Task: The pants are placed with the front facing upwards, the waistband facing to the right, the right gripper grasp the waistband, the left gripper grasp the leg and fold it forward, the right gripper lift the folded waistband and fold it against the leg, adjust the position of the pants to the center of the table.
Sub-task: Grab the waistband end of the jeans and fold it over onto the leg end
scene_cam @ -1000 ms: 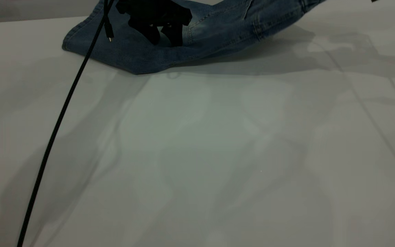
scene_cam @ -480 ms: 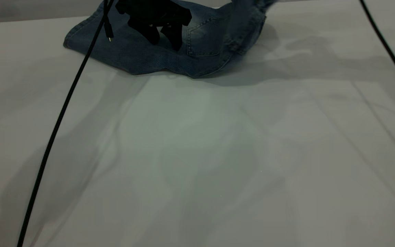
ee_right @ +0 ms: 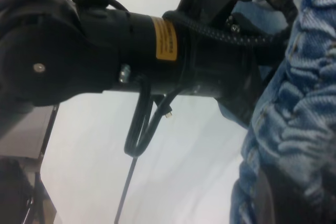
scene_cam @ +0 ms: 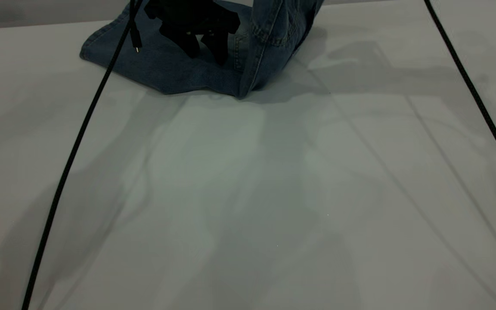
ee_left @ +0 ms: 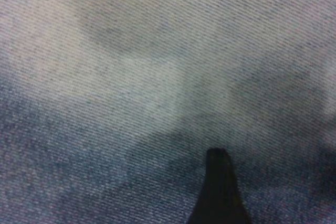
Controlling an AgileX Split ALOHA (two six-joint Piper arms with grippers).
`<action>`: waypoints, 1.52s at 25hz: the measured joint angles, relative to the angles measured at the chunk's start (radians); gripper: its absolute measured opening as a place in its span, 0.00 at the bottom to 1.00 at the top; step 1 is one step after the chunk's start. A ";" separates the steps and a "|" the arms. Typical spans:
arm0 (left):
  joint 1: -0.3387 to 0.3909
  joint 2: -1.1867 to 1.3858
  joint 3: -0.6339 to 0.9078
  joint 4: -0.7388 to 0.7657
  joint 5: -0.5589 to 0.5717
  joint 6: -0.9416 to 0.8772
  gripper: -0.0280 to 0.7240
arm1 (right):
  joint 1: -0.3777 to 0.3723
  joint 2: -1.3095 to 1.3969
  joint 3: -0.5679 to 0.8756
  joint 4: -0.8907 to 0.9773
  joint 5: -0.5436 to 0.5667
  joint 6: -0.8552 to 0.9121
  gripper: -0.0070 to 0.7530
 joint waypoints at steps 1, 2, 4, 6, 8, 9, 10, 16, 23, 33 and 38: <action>0.000 -0.002 0.000 0.000 0.000 0.000 0.66 | 0.003 0.005 0.000 0.000 0.002 0.000 0.06; 0.000 -0.005 0.000 0.000 0.000 0.000 0.66 | 0.007 0.012 -0.001 0.001 0.003 -0.001 0.06; 0.000 -0.016 -0.003 0.000 0.013 0.001 0.66 | 0.016 0.025 -0.001 0.002 0.009 -0.004 0.06; 0.000 -0.027 -0.022 0.001 0.032 0.009 0.66 | 0.019 0.030 -0.001 0.004 0.005 -0.008 0.06; 0.000 -0.035 -0.046 0.004 0.076 0.027 0.66 | 0.019 0.030 -0.001 0.006 0.001 -0.008 0.06; 0.000 -0.035 -0.065 0.012 0.096 0.033 0.66 | 0.019 0.030 -0.001 0.009 0.001 -0.008 0.06; 0.000 -0.035 -0.086 0.023 0.120 0.034 0.66 | 0.019 0.030 -0.001 0.009 0.001 -0.008 0.06; 0.002 -0.035 -0.218 0.191 0.255 0.030 0.66 | 0.019 0.030 -0.001 0.009 0.006 -0.008 0.06; 0.066 -0.029 -0.240 0.339 0.261 -0.027 0.66 | 0.019 0.030 -0.001 0.008 0.022 -0.008 0.06; 0.109 0.019 -0.238 0.149 0.205 -0.001 0.66 | 0.019 0.030 -0.001 0.008 0.021 -0.008 0.06; 0.109 0.044 -0.238 0.160 0.199 -0.001 0.66 | 0.018 0.029 -0.001 0.008 0.021 -0.008 0.06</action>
